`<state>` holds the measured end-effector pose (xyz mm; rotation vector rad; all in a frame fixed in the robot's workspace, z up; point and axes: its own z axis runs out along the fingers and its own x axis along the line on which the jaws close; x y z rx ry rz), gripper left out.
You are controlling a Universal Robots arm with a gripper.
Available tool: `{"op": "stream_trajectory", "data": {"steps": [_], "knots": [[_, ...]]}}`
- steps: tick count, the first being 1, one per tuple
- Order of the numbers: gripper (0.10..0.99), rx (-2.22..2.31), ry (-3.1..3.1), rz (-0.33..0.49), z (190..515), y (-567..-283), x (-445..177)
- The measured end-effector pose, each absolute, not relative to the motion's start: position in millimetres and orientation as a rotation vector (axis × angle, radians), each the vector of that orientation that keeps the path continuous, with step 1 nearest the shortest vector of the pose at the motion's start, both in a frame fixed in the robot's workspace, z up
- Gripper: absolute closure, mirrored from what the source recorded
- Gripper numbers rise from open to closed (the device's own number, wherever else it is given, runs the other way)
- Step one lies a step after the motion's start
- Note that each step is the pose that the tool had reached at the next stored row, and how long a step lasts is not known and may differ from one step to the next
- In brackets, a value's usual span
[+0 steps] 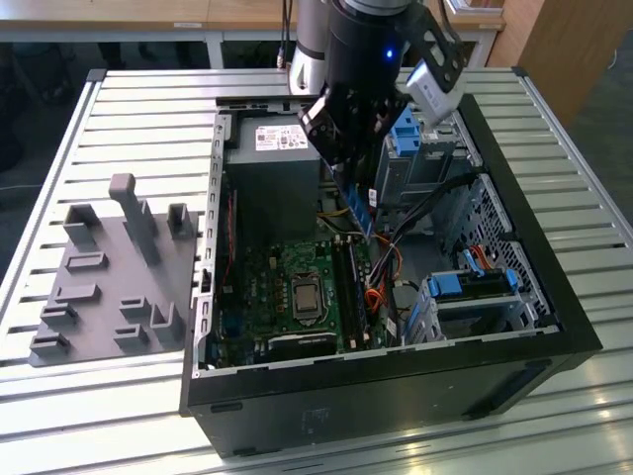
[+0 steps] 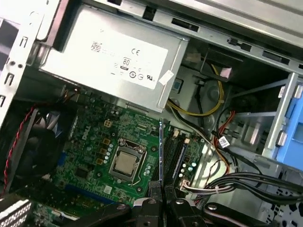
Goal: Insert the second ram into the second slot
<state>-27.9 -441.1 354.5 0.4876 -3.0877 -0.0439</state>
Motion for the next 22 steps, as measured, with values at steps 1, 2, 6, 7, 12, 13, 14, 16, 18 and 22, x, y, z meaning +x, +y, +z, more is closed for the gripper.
{"op": "stream_trajectory", "data": {"steps": [1,2,6,7,12,13,14,16,18,22], "knots": [[0.949,0.460,-3.092,-0.044,354,-441,-28],[0.949,0.433,-3.096,-0.044,354,-441,-28],[0.949,0.319,-3.111,-0.045,351,-441,-28],[0.949,0.291,-3.114,-0.045,351,-441,-28],[0.949,0.148,-3.126,-0.046,347,-441,-28],[0.949,0.120,-3.127,-0.046,347,-441,-28],[0.949,0.093,-3.128,-0.046,346,-441,-28],[0.949,0.050,-3.130,-0.045,344,-441,-28],[0.949,0.030,-3.130,-0.046,340,-441,-27],[0.949,0.027,-3.130,-0.046,333,-442,-26]]}}
